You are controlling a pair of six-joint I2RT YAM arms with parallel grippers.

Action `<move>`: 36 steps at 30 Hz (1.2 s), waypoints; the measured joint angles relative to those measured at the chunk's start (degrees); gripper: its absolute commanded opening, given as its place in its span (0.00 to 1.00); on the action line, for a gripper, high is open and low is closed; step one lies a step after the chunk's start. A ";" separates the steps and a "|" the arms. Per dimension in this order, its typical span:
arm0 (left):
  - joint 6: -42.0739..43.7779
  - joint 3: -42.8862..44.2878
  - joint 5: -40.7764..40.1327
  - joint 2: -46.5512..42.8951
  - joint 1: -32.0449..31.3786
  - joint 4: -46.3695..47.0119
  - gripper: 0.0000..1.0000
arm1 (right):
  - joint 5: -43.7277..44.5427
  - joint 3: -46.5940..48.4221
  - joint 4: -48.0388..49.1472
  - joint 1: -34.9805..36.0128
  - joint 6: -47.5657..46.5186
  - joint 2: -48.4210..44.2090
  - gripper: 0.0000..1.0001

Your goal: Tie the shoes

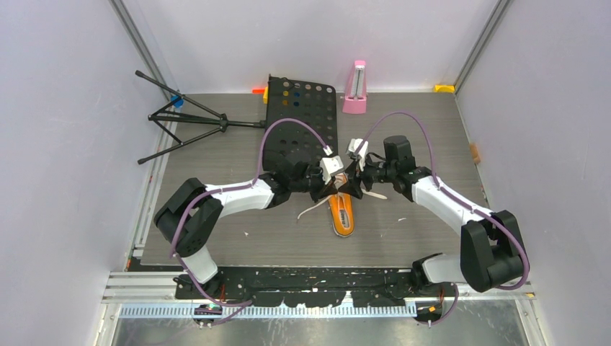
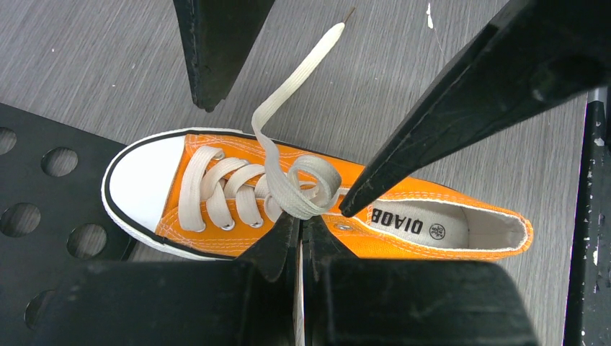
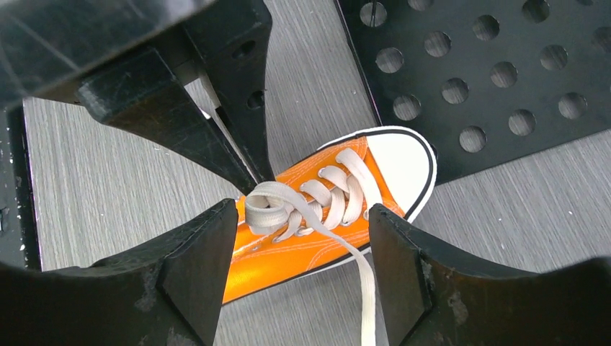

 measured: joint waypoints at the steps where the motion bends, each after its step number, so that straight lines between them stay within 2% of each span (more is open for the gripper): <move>1: 0.00 0.00 0.00 0.00 0.00 0.00 0.00 | -0.02 0.00 0.20 0.15 -0.04 0.07 0.69; 7: 0.00 0.04 0.00 0.00 0.00 0.00 0.00 | -0.66 0.00 0.72 1.07 -0.68 1.68 0.59; 11: 0.00 0.11 0.02 0.00 0.00 0.00 0.00 | -1.38 0.02 0.31 1.22 -1.77 2.62 0.34; 17: 0.00 0.11 0.00 0.00 0.00 0.00 0.00 | -2.75 0.33 -0.46 1.27 -2.54 3.50 0.07; 19: 0.00 0.11 -0.02 0.00 0.00 0.00 0.00 | -3.13 0.35 -0.68 1.27 -2.75 3.50 0.01; 21: 0.00 0.11 -0.02 0.00 0.00 -0.11 0.00 | -3.26 0.70 -1.49 1.27 -3.06 3.50 0.00; 22: 0.00 0.11 -0.02 0.00 0.00 -0.13 0.00 | -3.28 1.22 -2.62 1.27 -3.21 3.50 0.01; 23: 0.00 0.11 -0.02 0.00 0.00 -0.13 0.00 | -3.32 1.62 -3.34 1.27 -3.34 3.50 0.07; 24: 0.02 0.11 0.00 0.00 0.00 -0.13 0.00 | -3.37 2.12 -4.35 1.27 -3.54 3.50 0.22; 25: 0.02 0.11 -0.02 0.00 0.00 -0.11 0.00 | -3.43 2.43 -5.05 1.27 -3.74 3.50 0.31; 29: 0.02 0.11 0.00 0.00 0.00 -0.17 0.00 | -3.34 2.80 -6.45 1.18 -4.37 3.41 0.51; 32: 0.02 0.11 0.00 0.00 0.00 -0.20 0.00 | -2.69 2.58 -5.79 1.01 -4.24 2.75 0.71; 36: 0.02 0.11 0.00 0.00 0.00 -0.17 0.00 | -1.88 1.79 -3.50 0.87 -3.85 1.20 0.75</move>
